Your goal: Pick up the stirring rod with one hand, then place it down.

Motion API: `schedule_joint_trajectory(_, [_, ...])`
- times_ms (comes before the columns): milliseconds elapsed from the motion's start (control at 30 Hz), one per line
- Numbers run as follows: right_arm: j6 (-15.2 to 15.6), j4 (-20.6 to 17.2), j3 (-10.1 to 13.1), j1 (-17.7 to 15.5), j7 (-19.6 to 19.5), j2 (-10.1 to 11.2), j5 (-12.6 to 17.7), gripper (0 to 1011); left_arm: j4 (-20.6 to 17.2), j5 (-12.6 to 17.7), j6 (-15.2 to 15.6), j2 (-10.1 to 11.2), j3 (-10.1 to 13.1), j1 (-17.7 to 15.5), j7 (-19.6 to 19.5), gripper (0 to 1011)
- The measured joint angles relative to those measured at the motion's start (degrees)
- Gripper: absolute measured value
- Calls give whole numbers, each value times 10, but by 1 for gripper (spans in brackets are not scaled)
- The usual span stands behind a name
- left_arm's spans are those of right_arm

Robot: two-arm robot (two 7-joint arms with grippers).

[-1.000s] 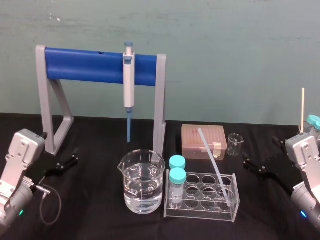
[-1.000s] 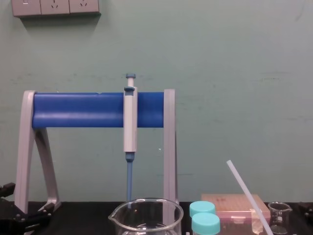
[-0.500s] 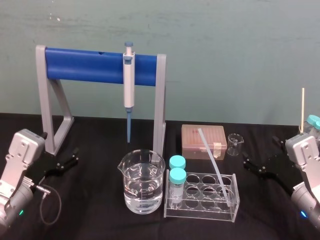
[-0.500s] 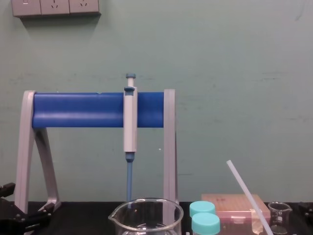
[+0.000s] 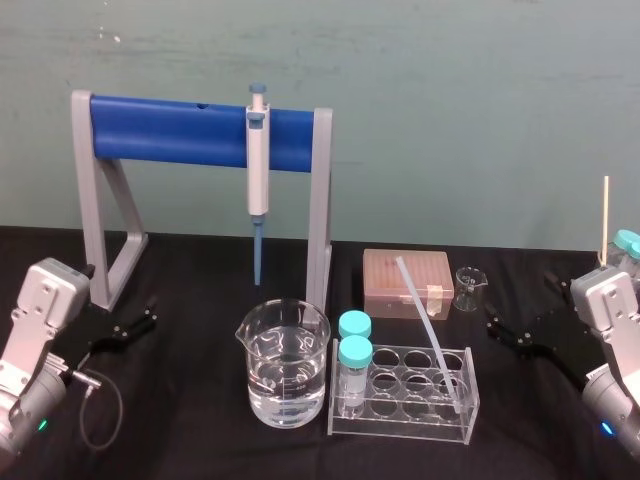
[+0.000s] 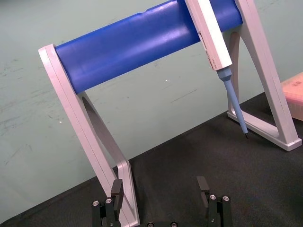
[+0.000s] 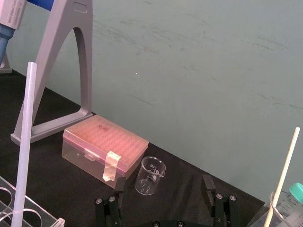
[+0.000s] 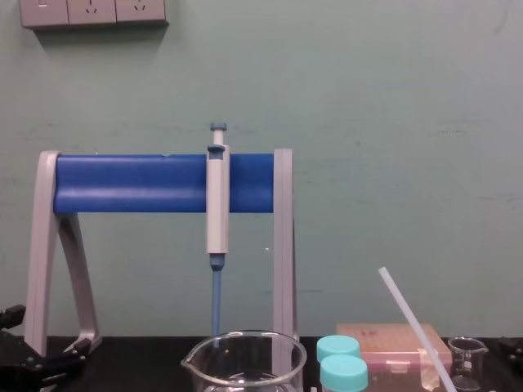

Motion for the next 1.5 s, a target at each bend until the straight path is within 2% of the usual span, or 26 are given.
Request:
schedule_joint_trajectory(1233, [-1, 0, 1, 0, 0, 0, 0, 1004, 0, 0, 0, 0, 0, 0, 0, 1000])
schedule_joint_trajectory(1367, [-18, -4, 14, -7, -1, -4, -1, 1004, 0, 0, 0, 0, 0, 0, 0, 1000])
schedule_joint_trajectory(1500, [-59, -16, 33, -20, -1, -6, 2, 1004, 0, 0, 0, 0, 0, 0, 0, 1000])
